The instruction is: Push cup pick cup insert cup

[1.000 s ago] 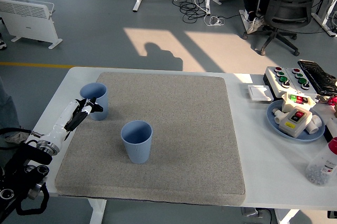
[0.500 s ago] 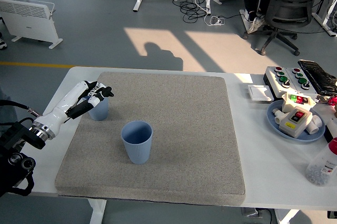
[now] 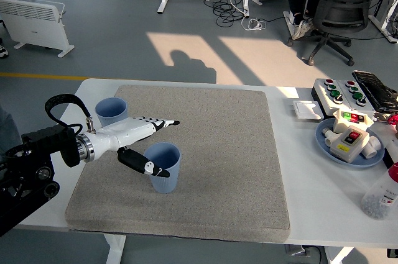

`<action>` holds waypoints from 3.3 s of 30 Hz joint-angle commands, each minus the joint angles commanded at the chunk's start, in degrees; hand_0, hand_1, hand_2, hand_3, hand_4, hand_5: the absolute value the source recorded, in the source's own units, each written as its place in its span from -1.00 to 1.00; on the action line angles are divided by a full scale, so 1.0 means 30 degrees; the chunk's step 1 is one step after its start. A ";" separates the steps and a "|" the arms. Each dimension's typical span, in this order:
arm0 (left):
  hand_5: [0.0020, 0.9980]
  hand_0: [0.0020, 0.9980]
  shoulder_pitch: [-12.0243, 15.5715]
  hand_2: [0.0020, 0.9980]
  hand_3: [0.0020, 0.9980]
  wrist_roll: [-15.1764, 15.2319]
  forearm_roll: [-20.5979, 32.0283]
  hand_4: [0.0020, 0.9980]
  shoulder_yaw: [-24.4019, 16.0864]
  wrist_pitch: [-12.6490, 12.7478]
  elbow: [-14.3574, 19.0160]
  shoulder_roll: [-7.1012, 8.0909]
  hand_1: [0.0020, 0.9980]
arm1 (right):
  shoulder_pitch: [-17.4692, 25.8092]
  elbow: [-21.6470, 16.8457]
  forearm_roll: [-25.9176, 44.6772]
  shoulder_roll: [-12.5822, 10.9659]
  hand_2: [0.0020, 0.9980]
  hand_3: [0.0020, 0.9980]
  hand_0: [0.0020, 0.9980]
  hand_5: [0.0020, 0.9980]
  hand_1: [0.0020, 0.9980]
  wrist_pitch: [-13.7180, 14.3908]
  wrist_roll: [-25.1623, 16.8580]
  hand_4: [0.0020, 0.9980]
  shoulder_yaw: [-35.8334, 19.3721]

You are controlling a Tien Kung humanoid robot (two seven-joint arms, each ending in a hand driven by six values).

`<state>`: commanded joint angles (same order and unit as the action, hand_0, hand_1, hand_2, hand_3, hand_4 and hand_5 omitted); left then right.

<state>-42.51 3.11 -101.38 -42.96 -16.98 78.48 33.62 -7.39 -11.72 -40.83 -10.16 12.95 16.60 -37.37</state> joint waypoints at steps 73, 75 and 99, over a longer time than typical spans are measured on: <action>-1.00 0.05 -0.6767 0.41 -0.08 0.0391 -0.1938 -0.12 0.1460 -0.1389 -0.1689 0.3904 0.12 | -0.0062 -0.0069 -0.0314 -0.0144 0.30 0.19 0.43 -0.16 0.28 0.0000 0.0134 -0.74 -0.0022; -1.00 0.05 -0.7180 0.41 -0.08 0.0582 -0.2043 -0.12 0.1845 -0.0993 -0.2606 0.3704 0.12 | -0.0044 -0.0077 -0.0388 -0.0148 0.30 0.19 0.43 -0.16 0.28 -0.0003 0.0161 -0.74 -0.0065; -1.00 0.06 -0.8379 0.43 -0.07 0.2417 -0.0102 -0.19 0.5126 0.2596 -1.0038 0.1145 0.13 | -0.0248 -0.0164 -0.0756 -0.0218 0.30 0.19 0.42 -0.16 0.28 -0.0043 0.0202 -0.74 0.0025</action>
<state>-67.64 10.36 -101.69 -27.58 -9.19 48.36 37.05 -8.13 -12.21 -43.10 -10.82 12.83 17.21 -37.29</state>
